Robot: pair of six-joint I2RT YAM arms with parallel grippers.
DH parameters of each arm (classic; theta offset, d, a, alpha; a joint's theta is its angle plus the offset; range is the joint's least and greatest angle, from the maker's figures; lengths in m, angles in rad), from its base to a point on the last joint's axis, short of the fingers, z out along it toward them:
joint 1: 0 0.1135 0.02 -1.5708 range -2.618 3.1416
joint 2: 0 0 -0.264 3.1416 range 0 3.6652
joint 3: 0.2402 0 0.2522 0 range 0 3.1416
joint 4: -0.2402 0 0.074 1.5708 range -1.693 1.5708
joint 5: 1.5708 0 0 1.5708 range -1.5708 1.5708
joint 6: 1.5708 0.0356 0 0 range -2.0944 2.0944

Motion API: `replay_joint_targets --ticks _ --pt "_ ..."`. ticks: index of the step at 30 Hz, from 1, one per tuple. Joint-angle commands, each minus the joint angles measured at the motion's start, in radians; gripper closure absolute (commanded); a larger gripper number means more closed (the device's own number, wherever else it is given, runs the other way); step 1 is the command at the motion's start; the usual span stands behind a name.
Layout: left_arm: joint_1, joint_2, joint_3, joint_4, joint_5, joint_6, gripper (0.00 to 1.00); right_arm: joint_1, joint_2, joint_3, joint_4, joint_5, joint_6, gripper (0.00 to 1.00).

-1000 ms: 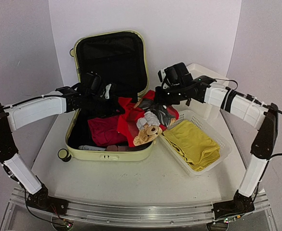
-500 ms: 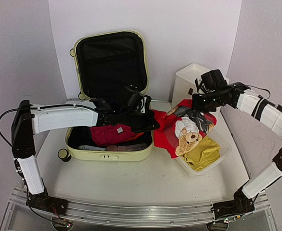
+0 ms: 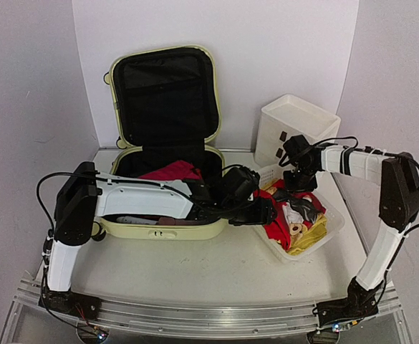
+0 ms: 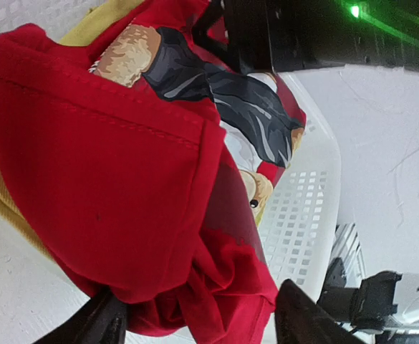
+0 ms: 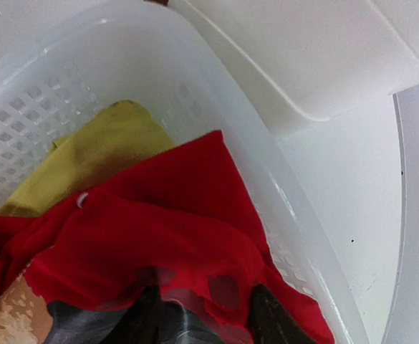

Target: Open, take out, and arrange the luggage

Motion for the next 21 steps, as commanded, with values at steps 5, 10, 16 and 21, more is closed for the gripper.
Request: replay_joint_targets --ticks 5,10,16,21 --pt "0.004 -0.234 -0.126 -0.025 -0.283 0.243 0.05 -0.004 -0.222 -0.159 0.245 0.023 -0.04 0.25" --pt "0.04 -0.422 -0.297 -0.035 -0.461 0.361 0.0 -0.003 -0.394 -0.305 0.39 -0.026 -0.066 0.02" --pt "0.186 -0.647 -0.507 -0.031 -0.477 0.446 0.0 -0.004 -0.496 -0.414 0.479 -0.078 -0.102 0.02" --pt "0.32 -0.765 -0.684 0.024 -0.45 0.526 0.01 -0.004 -0.569 -0.536 0.619 -0.079 -0.116 0.02"
